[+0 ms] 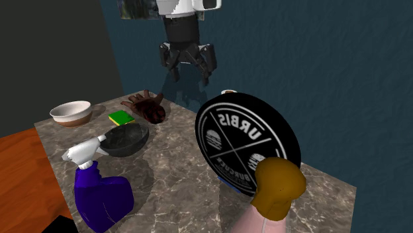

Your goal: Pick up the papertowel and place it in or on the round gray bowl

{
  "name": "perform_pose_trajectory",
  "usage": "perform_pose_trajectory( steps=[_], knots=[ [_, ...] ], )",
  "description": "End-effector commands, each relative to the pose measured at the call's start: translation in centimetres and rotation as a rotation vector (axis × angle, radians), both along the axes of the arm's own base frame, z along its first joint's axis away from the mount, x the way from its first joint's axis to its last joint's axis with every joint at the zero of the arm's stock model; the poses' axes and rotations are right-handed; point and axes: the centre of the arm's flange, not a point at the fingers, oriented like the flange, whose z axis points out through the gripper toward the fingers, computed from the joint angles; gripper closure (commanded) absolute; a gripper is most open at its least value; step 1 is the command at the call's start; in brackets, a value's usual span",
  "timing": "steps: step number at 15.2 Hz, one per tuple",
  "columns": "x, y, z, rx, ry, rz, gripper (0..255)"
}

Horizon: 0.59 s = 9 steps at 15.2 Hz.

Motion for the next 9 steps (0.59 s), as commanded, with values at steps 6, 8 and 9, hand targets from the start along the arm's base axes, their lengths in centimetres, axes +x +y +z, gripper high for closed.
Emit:
perform_pose_trajectory(
  steps=[6, 8, 9],
  knots=[
    [7.2, -4.1, -3.6, 0.002, -0.034, -0.108, 0],
    [9.1, -5.3, -4.5, 0.003, -0.044, -0.139, 0],
    [10.1, -6.0, -5.0, 0.003, -0.049, -0.154, 0]
  ],
)
